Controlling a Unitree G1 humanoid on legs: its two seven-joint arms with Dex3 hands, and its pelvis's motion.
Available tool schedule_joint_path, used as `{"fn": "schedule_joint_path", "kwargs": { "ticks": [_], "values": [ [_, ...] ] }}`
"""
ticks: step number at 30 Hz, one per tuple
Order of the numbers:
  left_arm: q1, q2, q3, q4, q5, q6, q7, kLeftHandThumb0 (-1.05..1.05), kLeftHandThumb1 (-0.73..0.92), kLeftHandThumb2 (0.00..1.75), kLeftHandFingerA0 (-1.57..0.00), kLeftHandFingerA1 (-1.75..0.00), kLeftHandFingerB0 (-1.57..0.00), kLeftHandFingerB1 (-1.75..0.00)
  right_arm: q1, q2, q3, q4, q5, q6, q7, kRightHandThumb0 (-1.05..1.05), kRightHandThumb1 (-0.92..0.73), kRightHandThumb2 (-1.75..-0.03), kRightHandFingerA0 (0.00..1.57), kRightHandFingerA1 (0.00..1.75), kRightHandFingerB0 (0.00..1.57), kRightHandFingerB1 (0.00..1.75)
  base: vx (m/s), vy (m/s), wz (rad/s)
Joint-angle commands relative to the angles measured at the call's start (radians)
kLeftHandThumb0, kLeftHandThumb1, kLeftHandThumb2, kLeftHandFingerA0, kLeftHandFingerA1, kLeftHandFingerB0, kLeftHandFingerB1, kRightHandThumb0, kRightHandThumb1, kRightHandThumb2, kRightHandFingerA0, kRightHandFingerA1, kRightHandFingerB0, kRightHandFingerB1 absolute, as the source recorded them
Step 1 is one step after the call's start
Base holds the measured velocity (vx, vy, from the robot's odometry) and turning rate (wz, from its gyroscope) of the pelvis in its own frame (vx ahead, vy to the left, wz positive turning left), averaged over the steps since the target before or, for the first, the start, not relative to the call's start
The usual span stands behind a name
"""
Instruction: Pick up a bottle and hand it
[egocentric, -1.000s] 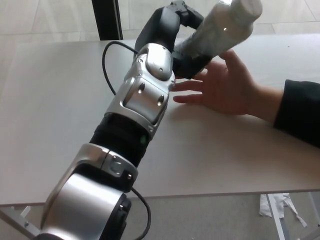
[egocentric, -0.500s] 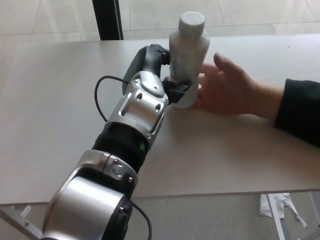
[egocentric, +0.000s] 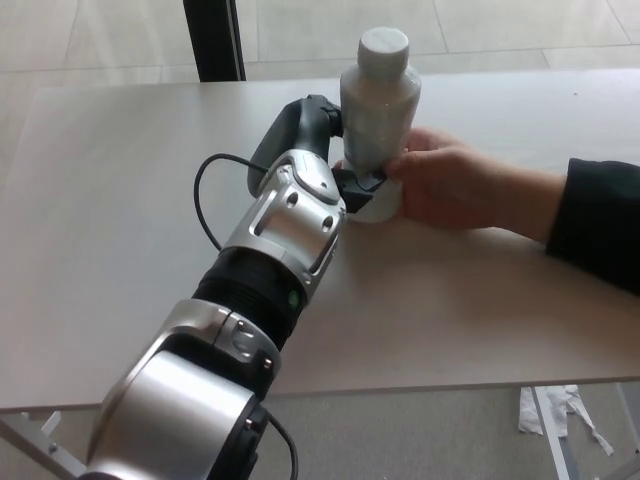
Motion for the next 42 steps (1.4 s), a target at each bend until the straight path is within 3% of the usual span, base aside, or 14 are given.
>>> {"fn": "schedule_joint_path", "kwargs": {
  "ticks": [1,4,6,7,11,12,13,15,18,23,34,37,39,42],
  "values": [
    [-0.031,-0.246,-0.003,0.035,-0.04,0.098,0.073,-0.17,0.64,0.8,-0.7,-1.35,-0.58,-0.9,-0.004,0.002,-0.002,-0.017,0.018,0.048,-0.021,-0.43,-0.58,-0.58,0.48,0.44,0.41,0.33,0.0,0.0,0.0],
    [-0.012,-0.246,-0.042,0.023,-0.022,0.082,0.061,-0.13,0.59,0.79,-0.68,-1.3,-0.65,-0.88,0.006,0.011,-0.007,-0.04,0.031,0.065,-0.027,-0.41,-0.58,-0.58,0.47,0.45,0.41,0.34,0.0,0.0,0.0],
    [0.006,-0.219,-0.104,0.017,0.007,0.056,0.013,-0.21,0.62,0.63,-0.51,-0.8,-0.76,-0.68,0.012,0.005,-0.01,-0.033,0.019,0.051,-0.024,-0.41,-0.59,-0.59,0.48,0.45,0.4,0.34,0.0,0.0,0.0],
    [-0.002,-0.21,-0.111,0.023,0.006,0.063,-0.003,-0.24,0.68,0.62,-0.51,-1.27,-0.61,-0.62,0.007,0.007,-0.012,-0.023,0.021,0.046,-0.024,-0.42,-0.58,-0.58,0.49,0.45,0.41,0.34,0.0,0.0,0.0],
    [-0.009,-0.123,-0.2,-0.018,0.014,0.072,-0.148,-0.42,0.64,0.6,-0.86,-1.25,-0.19,-0.47,0.009,0.004,-0.021,-0.015,0.028,0.053,-0.023,-0.41,-0.58,-0.58,0.48,0.45,0.41,0.34,0.0,0.0,0.0],
    [0.0,-0.083,-0.218,-0.078,0.005,0.093,-0.201,-0.42,0.43,0.92,-0.84,-1.01,0.0,-0.48,0.008,0.004,-0.021,0.002,0.014,0.022,-0.021,-0.4,-0.59,-0.59,0.49,0.45,0.41,0.33,0.0,0.0,0.0],
    [0.021,0.024,-0.272,-0.214,0.004,0.101,-0.338,-0.77,0.54,0.86,-0.57,-0.82,0.0,-0.07,0.026,0.006,-0.023,-0.021,0.02,0.033,-0.015,-0.42,-0.58,-0.58,0.48,0.46,0.41,0.33,0.0,0.0,0.0],
    [0.07,0.166,-0.216,-0.44,-0.074,0.135,-0.451,-1.05,0.62,0.95,-0.03,-0.28,0.0,-0.01,0.023,0.001,-0.026,-0.009,0.021,0.042,-0.017,-0.41,-0.58,-0.58,0.48,0.44,0.41,0.33,0.0,0.0,0.0],
    [0.154,0.287,-0.047,-0.744,-0.192,0.251,-0.493,-1.01,0.57,0.95,-0.07,-0.52,0.0,0.0,0.021,-0.006,-0.033,0.007,0.021,0.048,-0.021,-0.5,-0.45,-0.79,0.46,0.54,0.34,0.47,0.0,0.0,0.0],
    [0.378,0.669,0.258,-1.19,-0.371,0.309,-0.739,-0.98,0.63,1.01,0.0,-0.25,0.0,-0.08,0.02,-0.018,-0.047,0.036,0.019,0.047,-0.028,-0.49,-0.44,-0.8,0.52,0.57,0.36,0.48,0.0,0.0,0.0],
    [0.871,0.895,0.983,-1.292,-0.338,0.233,-0.83,-0.87,0.72,0.62,-0.06,-0.49,0.0,-0.29,0.031,-0.043,-0.089,0.064,0.04,0.043,-0.02,-0.42,-0.54,-0.57,0.59,0.44,0.44,0.34,0.0,0.0,0.0],
    [1.059,0.874,1.33,-1.084,-0.361,0.109,-0.744,-0.84,0.57,0.97,-0.18,-0.7,0.0,-0.24,0.052,-0.046,-0.101,0.04,0.051,0.04,-0.008,-0.42,-0.58,-0.58,0.86,0.64,0.42,0.34,0.0,0.0,0.0],
    [1.141,0.892,1.5,-0.835,-0.436,-0.023,-0.646,-0.83,0.71,0.59,-0.01,-0.92,0.0,-0.32,0.06,-0.054,-0.111,0.019,0.052,0.072,-0.027,-0.42,-0.58,-0.58,0.85,0.6,0.43,0.34,0.0,0.0,0.0],
    [1.207,0.954,1.58,-0.385,-0.553,-0.303,-0.451,-0.81,0.56,0.94,0.0,-0.65,0.0,-0.13,0.049,-0.073,-0.13,0.061,0.067,0.068,-0.017,-0.43,-0.57,-0.57,0.76,0.51,0.41,0.34,0.0,0.0,0.0]
  ]
}}
